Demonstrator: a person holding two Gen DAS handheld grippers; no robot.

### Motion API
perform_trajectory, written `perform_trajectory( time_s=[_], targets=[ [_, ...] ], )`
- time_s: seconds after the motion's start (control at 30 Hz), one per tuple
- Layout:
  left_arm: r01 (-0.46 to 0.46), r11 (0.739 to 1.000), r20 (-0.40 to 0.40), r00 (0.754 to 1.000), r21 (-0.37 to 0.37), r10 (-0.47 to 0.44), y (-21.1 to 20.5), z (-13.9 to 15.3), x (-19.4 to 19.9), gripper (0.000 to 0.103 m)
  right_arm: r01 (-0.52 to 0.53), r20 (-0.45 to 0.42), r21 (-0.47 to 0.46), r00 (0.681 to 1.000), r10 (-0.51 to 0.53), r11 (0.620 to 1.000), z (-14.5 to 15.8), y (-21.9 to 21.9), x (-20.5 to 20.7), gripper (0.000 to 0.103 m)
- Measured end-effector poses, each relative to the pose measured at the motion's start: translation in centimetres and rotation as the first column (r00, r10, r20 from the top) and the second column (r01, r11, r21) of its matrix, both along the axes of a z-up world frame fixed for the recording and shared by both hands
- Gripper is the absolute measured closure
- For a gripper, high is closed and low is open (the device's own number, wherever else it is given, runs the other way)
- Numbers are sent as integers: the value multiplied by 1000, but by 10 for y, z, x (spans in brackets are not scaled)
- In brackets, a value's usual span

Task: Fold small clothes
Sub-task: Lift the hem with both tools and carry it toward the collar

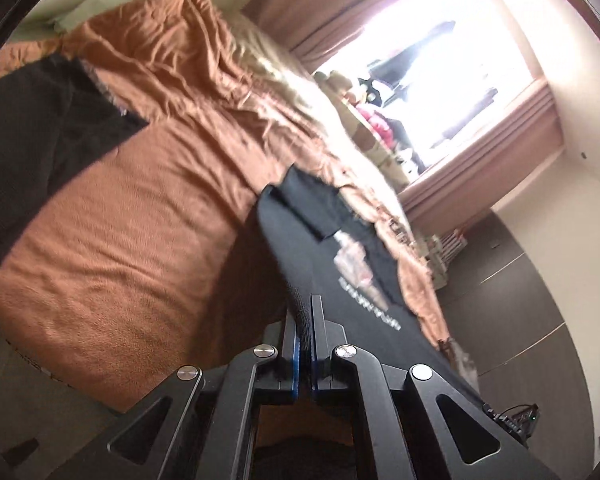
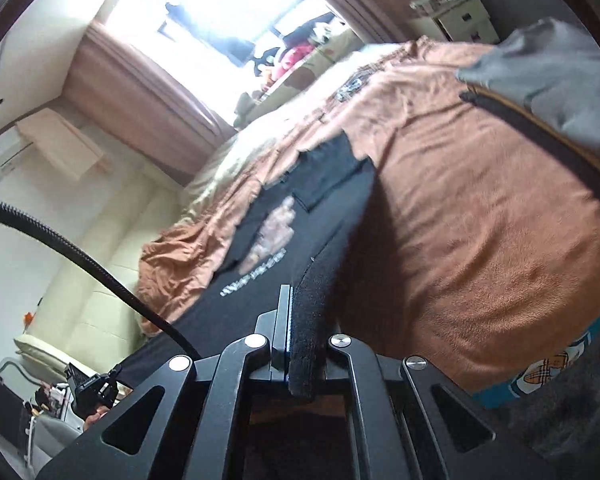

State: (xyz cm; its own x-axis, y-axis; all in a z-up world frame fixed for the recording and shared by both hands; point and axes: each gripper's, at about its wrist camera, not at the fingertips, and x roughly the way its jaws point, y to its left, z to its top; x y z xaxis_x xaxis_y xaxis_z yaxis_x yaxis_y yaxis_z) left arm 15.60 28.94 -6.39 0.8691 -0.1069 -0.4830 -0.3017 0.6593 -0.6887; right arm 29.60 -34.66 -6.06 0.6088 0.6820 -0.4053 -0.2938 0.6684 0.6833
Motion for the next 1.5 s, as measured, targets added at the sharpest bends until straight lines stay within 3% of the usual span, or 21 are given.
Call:
perform_trajectory(
  time_s=[0.47,0.9,1.2,1.5],
  targets=[
    [8,1000,167,986,3,-8,-17,65,-84,101,-27,107,23,994,25,999,39,-35,-85,102],
    [-17,999,297,955,47,2,-35,112,-145,101,-54,220,36,974,45,998,57,-53,-107,102],
    [-11,999,284,959,51,-4,-32,109,-129,101,-32,179,29,983,26,999,37,-52,-83,102],
    [-10,1000,198,980,23,6,-8,80,-78,101,-19,104,9,994,18,1000,27,-25,-30,102]
  ],
)
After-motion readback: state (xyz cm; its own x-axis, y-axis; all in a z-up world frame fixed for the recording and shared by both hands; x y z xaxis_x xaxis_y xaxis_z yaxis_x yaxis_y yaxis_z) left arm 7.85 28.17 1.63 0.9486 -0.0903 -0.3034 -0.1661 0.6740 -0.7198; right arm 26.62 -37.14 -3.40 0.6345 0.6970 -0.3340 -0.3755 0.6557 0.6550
